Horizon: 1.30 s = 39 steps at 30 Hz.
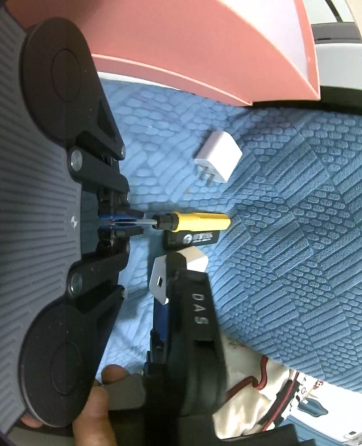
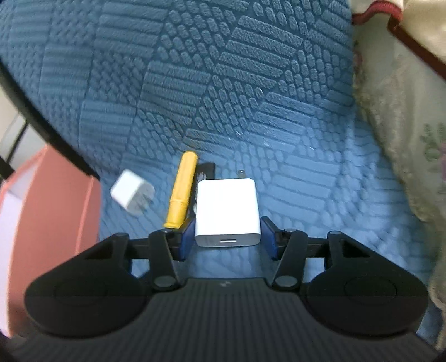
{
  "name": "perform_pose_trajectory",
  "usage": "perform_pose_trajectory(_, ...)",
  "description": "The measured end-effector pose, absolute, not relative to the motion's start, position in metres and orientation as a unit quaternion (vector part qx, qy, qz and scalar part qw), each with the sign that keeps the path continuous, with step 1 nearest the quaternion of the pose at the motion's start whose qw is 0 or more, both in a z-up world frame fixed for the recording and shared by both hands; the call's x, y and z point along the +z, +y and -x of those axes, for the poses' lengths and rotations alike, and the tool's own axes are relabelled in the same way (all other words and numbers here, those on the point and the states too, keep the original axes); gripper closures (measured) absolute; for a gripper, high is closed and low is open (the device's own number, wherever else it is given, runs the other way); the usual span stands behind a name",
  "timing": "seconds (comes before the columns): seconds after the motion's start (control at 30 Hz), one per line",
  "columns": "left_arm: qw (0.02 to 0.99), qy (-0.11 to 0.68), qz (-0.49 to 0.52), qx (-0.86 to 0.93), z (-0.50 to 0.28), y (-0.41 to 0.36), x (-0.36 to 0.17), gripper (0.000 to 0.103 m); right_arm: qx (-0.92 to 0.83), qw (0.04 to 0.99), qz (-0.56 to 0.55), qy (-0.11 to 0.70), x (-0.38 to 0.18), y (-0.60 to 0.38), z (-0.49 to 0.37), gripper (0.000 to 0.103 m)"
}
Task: Organize rigid objects
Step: 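Grasp the yellow screwdriver with the left tool while the right tool grasps the white charger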
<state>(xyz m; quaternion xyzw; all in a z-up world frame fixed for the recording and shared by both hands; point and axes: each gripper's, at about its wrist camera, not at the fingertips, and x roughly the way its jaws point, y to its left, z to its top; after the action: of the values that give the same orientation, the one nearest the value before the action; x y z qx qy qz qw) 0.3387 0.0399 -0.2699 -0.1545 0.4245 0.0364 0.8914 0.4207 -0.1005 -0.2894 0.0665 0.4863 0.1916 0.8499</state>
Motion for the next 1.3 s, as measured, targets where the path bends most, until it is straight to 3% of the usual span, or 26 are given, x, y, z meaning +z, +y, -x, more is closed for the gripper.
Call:
perform_pose_trajectory(0.83,0.881,0.448,0.147,0.029,-0.225,0.016,-0.231,0.098,0.161,0.856,-0.039,0.49,-0.272,-0.122,-0.298,0.05)
perform_pose_trajectory(1.3,0.859,0.487,0.156,0.032,-0.185,0.011,-0.242,0.098,0.142,0.849,-0.033,0.508,-0.276,-0.135,-0.257,0.049)
